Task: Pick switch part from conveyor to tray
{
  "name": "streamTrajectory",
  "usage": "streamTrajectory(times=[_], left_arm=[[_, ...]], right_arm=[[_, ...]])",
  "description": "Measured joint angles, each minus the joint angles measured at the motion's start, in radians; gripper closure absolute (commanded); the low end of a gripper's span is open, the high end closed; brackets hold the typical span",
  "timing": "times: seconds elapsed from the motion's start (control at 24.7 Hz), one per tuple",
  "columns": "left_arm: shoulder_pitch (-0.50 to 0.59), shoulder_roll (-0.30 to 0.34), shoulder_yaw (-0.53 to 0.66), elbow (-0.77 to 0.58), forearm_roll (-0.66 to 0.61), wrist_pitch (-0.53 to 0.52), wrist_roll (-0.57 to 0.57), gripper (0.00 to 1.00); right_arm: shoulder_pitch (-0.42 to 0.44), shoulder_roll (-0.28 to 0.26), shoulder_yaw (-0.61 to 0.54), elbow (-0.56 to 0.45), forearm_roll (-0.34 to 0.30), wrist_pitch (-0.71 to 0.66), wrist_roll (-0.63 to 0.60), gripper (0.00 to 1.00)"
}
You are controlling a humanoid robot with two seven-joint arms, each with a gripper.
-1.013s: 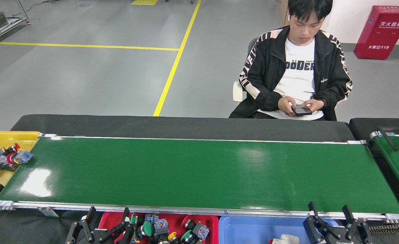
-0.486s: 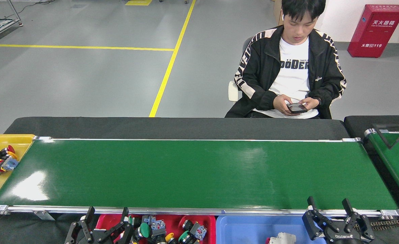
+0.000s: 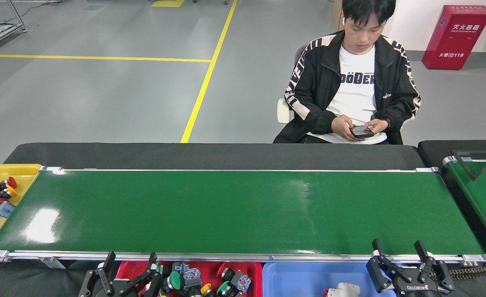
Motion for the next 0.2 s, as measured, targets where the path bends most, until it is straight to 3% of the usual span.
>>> streamTrajectory(times=[0.2], left_arm=[[-0.004, 0.0, 0.004, 0.0, 0.0, -0.004, 0.0, 0.0]], right_arm=[[0.0, -0.047, -0.001, 0.0, -0.063, -0.004, 0.0, 0.02]])
